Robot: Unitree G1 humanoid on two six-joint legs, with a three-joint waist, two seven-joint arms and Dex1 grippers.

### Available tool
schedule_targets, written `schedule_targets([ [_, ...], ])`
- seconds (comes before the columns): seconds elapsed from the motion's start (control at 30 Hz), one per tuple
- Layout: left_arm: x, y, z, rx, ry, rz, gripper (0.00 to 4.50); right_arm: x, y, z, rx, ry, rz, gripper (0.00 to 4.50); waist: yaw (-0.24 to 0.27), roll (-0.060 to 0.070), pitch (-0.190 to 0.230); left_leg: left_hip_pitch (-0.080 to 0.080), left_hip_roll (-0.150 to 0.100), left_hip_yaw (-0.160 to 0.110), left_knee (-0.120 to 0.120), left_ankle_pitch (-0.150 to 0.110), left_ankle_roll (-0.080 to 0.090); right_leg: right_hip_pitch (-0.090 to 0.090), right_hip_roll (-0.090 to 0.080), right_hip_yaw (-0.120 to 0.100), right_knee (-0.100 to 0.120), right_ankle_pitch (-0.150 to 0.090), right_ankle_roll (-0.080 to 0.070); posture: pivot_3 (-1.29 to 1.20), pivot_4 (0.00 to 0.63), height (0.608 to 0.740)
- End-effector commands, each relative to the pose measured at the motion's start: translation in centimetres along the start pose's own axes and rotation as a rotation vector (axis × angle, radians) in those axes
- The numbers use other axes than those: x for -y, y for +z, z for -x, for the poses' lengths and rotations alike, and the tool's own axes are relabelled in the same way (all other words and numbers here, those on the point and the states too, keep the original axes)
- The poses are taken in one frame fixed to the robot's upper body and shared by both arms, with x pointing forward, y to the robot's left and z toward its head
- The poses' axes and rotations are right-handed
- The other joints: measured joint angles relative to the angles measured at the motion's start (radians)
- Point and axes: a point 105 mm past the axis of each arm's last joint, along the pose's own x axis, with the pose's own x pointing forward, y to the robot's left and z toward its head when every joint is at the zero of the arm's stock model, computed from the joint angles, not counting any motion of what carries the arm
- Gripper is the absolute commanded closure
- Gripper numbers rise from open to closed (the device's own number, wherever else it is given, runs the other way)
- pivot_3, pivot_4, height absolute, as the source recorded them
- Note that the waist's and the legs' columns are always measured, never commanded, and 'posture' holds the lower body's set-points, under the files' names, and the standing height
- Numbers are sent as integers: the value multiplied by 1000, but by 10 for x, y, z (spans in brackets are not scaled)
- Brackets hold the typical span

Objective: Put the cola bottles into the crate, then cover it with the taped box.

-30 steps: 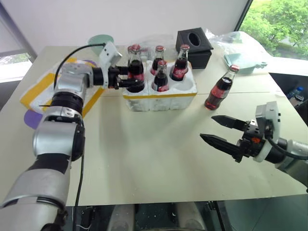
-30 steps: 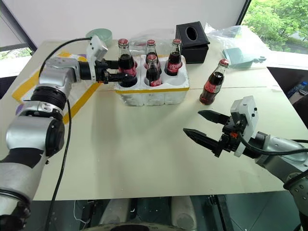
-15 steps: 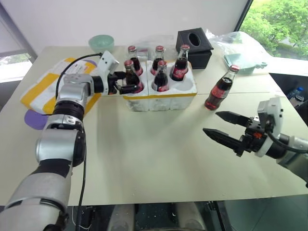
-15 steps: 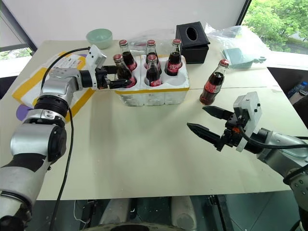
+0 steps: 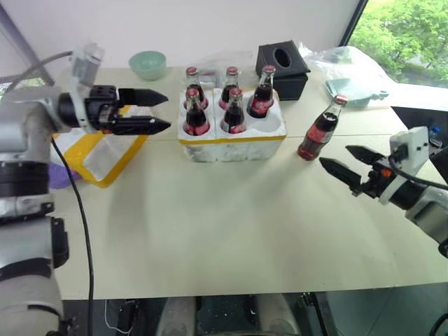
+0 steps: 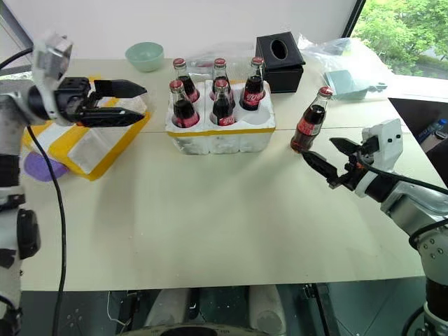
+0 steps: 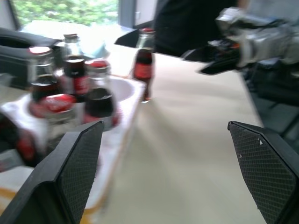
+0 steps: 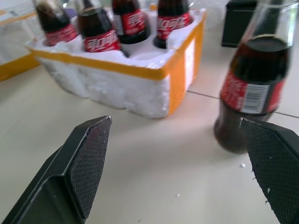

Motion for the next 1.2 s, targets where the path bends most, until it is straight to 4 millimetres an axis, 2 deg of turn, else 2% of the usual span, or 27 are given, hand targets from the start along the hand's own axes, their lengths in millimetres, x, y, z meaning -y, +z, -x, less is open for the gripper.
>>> schedule_targets([
  [0.03, 19, 5, -12, -20, -52, -52, 57, 13, 9, -8, 38, -66, 10, 0, 0, 0, 0, 0, 0, 0, 1, 0, 0, 1, 0, 0, 0, -1, -2, 0, 150, 739],
  [0.3, 12, -10, -37, -54, 17, -42, 57, 37, -3, -40, 26, -153, -10, 0, -5, 0, 0, 1, 0, 0, 0, 0, 0, 1, 0, 0, 0, 1, 0, 0, 150, 739],
  [0.5, 15, -10, -37, -55, 16, -48, 57, 45, -11, -51, 27, -164, -32, 0, -6, 0, 0, 1, 0, 0, -1, 0, 0, 0, 1, 0, 0, 1, 0, 0, 150, 739],
  [0.77, 18, -15, -38, -71, 16, -58, 57, 49, -6, -68, 62, -156, -43, 0, -7, 1, 0, 1, 0, 0, -1, 0, 0, 0, 0, 0, 0, 1, 0, 0, 150, 739],
  [1.07, 18, -11, -39, -65, 21, -72, 57, 50, -5, -92, 75, -151, -58, 0, -7, 1, 0, 1, 0, 0, -1, 0, 0, 0, 1, 0, 0, 1, 0, 0, 150, 739],
  [1.2, 18, -10, -40, -65, 24, -75, 57, 57, -9, -99, 76, -170, -77, 0, -8, 1, 0, 1, 0, 0, -1, 0, 0, 0, 0, 0, 0, 1, 0, 0, 150, 739],
])
